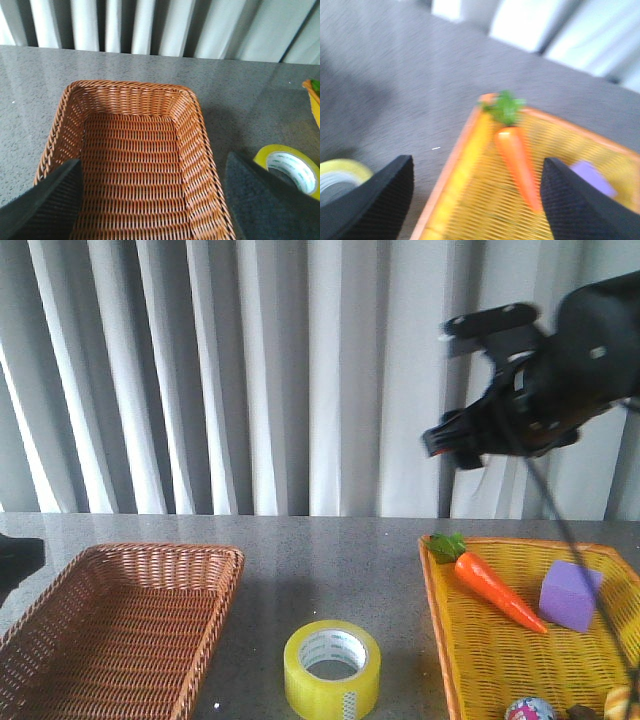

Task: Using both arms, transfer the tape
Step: 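Open the right gripper and raise it away from the tape, then reach the left gripper to the tape roll and grasp its rim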

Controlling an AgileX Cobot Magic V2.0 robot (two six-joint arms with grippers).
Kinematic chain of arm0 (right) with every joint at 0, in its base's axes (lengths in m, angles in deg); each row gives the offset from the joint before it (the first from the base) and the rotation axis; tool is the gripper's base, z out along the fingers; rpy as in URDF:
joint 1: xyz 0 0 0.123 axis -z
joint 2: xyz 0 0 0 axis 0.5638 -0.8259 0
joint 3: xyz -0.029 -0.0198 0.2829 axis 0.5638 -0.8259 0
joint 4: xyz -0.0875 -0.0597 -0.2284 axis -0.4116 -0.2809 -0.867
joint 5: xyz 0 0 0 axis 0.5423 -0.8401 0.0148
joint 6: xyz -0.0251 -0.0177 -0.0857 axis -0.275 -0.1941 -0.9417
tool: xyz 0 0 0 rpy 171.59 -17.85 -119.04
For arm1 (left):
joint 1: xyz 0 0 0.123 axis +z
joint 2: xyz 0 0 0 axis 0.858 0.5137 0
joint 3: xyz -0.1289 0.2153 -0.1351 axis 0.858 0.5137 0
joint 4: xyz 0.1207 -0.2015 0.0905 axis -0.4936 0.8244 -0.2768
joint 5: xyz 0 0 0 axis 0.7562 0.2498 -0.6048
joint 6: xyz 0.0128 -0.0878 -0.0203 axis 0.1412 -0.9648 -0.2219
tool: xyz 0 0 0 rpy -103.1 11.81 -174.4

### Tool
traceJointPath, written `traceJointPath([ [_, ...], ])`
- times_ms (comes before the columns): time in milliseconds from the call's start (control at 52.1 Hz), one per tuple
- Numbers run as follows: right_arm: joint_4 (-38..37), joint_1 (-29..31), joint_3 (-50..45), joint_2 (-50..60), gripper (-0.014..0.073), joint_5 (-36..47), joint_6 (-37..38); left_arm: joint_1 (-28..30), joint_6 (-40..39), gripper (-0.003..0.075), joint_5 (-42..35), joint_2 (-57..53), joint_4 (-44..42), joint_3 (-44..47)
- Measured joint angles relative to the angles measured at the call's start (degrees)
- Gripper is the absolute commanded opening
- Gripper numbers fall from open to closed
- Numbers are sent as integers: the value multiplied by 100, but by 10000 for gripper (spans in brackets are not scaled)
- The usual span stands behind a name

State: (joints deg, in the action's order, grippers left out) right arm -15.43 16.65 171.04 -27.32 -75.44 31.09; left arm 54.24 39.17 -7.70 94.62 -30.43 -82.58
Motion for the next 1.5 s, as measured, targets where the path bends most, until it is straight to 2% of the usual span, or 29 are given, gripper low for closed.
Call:
traceJointPath([
  [96,-62,472,-320,611,370,0,74,-172,109,555,-33,0,7,0],
  [211,-99,1073,-1001,1328,248,128,95,-229,114,555,-76,0,110,0],
  [441,-18,1655,-2501,2473,-12,753,112,-242,114,555,-138,0,336,0],
  [575,6,1662,-3064,2830,-9,1035,137,-270,136,555,-264,71,430,-96],
  [690,24,1662,-3242,2891,-9,1110,155,-451,333,555,13,491,438,-676],
  [978,24,1662,-3278,2891,-8,1092,155,-1136,553,555,1407,2575,449,-3037],
  [1151,24,1662,-3278,2891,-8,1092,155,-1528,557,555,1845,3800,449,-4148],
  [1323,24,1662,-3278,2891,-8,1087,155,-1914,753,555,2023,4777,404,-4730],
  [1496,24,1662,-3278,2891,-8,1087,155,-2051,857,554,2165,5482,198,-4805],
])
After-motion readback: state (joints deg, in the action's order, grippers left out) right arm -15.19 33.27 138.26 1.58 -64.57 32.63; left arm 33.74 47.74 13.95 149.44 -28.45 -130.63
